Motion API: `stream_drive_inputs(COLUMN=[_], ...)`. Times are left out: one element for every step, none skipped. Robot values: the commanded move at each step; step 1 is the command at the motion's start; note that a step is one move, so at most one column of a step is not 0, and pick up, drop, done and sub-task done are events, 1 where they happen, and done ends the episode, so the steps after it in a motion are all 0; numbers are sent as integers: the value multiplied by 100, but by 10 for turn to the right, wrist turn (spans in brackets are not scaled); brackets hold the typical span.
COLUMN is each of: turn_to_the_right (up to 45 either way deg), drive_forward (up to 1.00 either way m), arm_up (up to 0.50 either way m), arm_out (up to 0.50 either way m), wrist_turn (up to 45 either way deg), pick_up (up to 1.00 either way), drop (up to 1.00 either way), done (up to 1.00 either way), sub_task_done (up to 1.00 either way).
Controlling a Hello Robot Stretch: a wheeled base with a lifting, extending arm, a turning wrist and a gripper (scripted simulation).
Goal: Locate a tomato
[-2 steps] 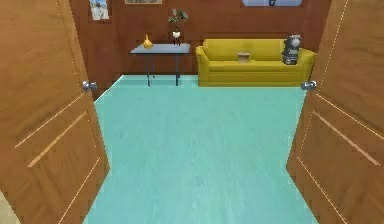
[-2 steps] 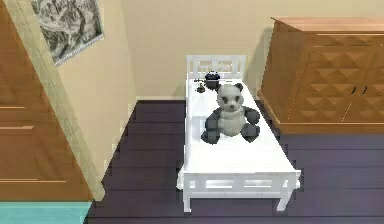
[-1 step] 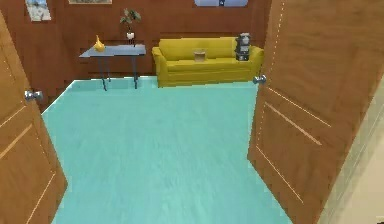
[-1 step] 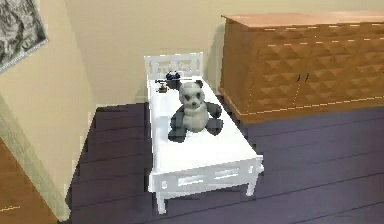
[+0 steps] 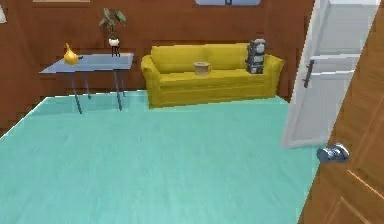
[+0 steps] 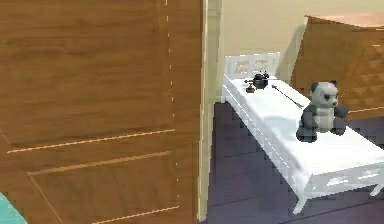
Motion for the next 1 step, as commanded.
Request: stream_drive_inputs(turn_to_the_right=[0], drive_forward=[80], arm_up=[0], arm_out=[0], wrist_turn=[0], pick_up=[0], drop=[0], done=[0], sub_task_done=[0])
